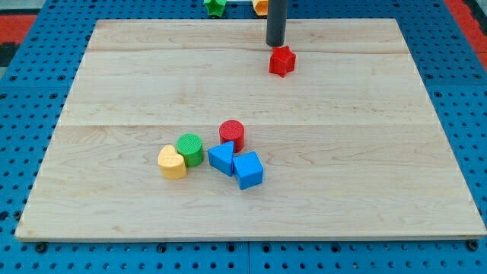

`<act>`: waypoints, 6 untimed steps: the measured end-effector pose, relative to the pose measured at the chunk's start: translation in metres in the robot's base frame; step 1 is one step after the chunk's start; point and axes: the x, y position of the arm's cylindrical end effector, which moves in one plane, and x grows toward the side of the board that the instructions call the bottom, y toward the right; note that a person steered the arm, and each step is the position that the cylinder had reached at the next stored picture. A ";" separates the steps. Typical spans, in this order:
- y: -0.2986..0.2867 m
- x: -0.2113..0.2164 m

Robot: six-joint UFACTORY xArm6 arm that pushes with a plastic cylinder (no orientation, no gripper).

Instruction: Slide the red star right of the red circle

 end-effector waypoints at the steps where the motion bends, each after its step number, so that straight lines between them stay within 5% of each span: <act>1: 0.035 0.003; 6: -0.015 0.118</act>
